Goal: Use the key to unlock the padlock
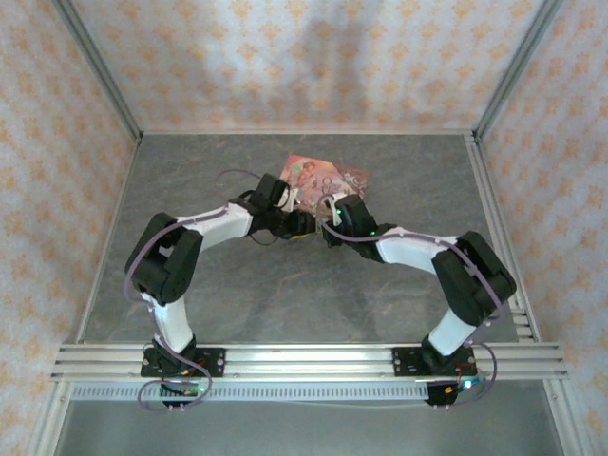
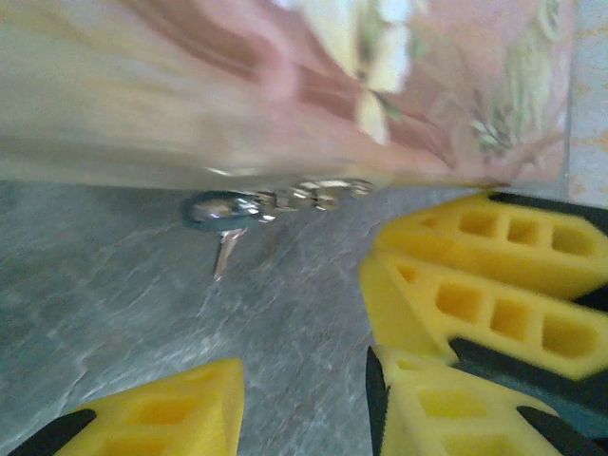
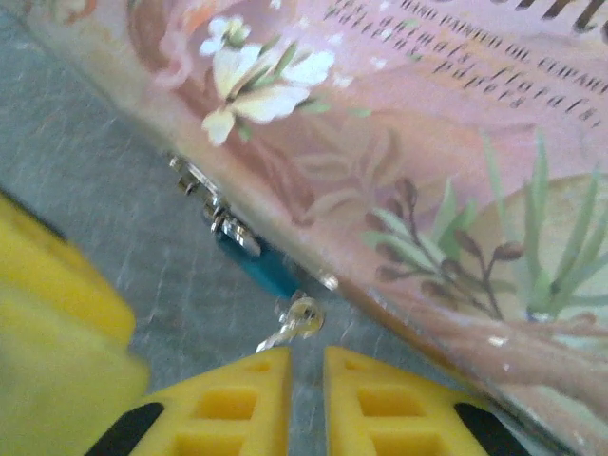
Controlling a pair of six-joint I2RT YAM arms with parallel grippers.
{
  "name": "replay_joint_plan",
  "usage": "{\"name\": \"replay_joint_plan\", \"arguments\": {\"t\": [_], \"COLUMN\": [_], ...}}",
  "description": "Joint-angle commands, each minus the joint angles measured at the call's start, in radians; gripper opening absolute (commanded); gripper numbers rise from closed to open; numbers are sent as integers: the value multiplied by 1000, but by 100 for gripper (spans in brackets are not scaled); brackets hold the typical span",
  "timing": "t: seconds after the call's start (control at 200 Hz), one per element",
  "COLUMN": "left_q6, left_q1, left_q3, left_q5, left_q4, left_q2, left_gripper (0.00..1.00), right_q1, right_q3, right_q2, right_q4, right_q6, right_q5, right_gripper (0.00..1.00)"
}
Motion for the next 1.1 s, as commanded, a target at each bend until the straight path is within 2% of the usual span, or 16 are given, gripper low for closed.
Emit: {"name": "replay_joint_plan", "arguments": {"t": [0.0,0.15,0.195,0.375,0.445,0.701,0.826,0.921,1.091], "left_q6": [-52,-76,-72,-101,-99,-19,23,73,71], "left_q1": [-8,-35,-42,-46,-50,-63,-76,-89,-97], "left_q3": [-61,-147,-158,-193,-217,-179,-135,-118,-89], "left_q5": [-123,-236,-271,-293,-329,-366,-344,-329,-289], "left_q4": [173,388,432,649,724,737,716,739,778], "left_q2": [23,21,26,110,122,181,214,229,256], "left_gripper": [41,45,49,52,57,58,57,53,41], "right_q1": [-26,-54,-60,-78,-81,-80,-81,-82,-83], "right_q3": [53,70,74,95,93,83,72,69,57], "right_q2": [34,57,62,86,86,81,80,88,101], "right_q4": [7,30,36,38,45,76,92,98,127], "right_q6": [7,22,23,21,22,24,24,26,38], "right_q5": [54,24,12,-10,-21,-53,-61,-60,-65], "right_gripper": [15,14,14,15,15,15,15,15,15]}}
